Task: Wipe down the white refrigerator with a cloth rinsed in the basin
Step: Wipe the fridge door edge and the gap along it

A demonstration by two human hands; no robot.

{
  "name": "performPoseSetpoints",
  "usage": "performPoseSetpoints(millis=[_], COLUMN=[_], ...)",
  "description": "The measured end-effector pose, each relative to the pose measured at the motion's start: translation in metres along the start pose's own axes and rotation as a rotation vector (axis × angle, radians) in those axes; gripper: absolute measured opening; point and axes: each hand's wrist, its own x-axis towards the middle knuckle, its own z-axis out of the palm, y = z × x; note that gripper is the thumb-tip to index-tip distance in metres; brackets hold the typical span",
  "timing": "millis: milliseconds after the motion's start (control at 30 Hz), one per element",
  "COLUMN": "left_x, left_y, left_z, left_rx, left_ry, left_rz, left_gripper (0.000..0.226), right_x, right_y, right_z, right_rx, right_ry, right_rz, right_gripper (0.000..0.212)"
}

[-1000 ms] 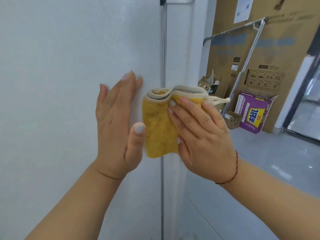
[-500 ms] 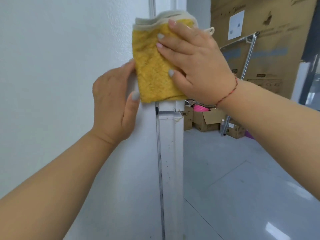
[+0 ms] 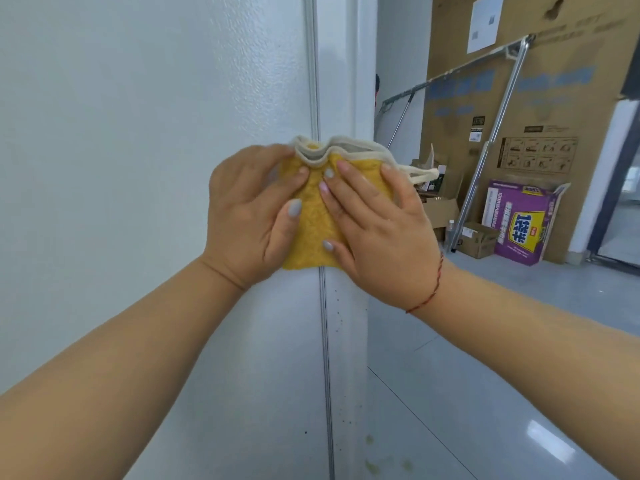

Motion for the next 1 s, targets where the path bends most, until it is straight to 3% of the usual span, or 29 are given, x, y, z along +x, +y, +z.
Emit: performPoseSetpoints(millis=[300, 500, 800, 1000], left_x=[-0.059, -0.125, -0.208, -0.188], left_y=[0.019, 0.048, 0.084, 0.078], left_z=[-0.001, 0.001, -0.009, -0.017], left_rx=[0.144, 0.151, 0.128, 0.237], left_ry=[-0.245, -0.367, -0.7, -0.669], left_rz=[0.247, 0.261, 0.327, 0.275], left_gripper=[0.053, 0.05, 0.048, 0.051], right_x=[-0.063, -0.125, -0.205, -0.165], right_y=[-0.038, -0.079, -0.115, -0.083], right_z=[0.019, 0.032, 0.026, 0.016], right_rx=[-0.089, 0.009, 0.108, 0.17], right_ry=[-0.07, -0.118, -0.392, -0.325], right_rz=[-0.043, -0.076, -0.253, -0.254], right_gripper=[0.063, 0.061, 0.072, 0.063])
